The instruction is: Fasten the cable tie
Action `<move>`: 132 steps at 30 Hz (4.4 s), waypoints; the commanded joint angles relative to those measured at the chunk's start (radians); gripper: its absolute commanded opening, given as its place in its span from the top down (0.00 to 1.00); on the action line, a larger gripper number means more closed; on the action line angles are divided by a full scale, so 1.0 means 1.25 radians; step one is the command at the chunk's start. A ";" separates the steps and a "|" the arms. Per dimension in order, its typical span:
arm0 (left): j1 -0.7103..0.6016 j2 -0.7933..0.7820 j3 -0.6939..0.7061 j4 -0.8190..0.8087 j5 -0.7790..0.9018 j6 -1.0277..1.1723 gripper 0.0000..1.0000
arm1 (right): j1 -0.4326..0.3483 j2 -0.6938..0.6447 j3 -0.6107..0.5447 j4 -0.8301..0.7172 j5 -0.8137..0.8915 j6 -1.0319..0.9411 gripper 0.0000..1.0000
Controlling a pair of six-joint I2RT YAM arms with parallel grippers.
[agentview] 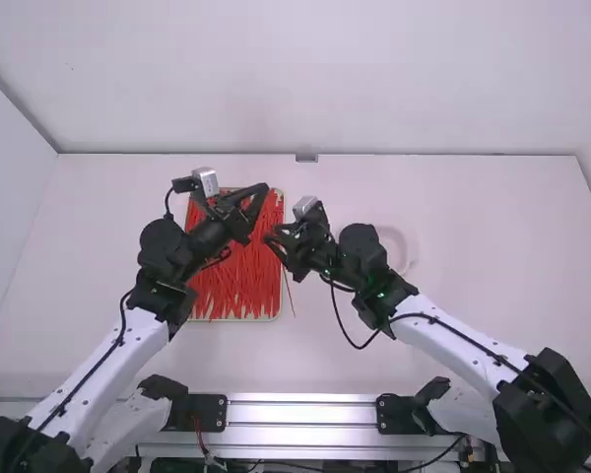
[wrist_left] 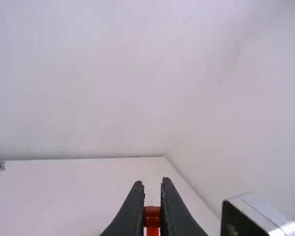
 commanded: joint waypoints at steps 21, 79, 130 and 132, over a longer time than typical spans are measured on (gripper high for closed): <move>0.077 0.010 0.016 0.047 0.131 0.049 0.28 | -0.225 0.007 0.027 -0.012 -0.339 0.002 1.00; 0.059 0.273 0.383 0.258 0.681 0.009 0.31 | -0.214 0.008 -0.033 0.559 -0.340 0.270 1.00; 0.043 0.274 0.383 0.304 0.664 -0.071 0.99 | -0.242 0.008 -0.038 0.515 -0.484 0.267 0.66; 0.043 0.274 0.383 0.310 0.664 -0.072 0.99 | -0.243 0.007 -0.038 0.507 -0.482 0.259 0.64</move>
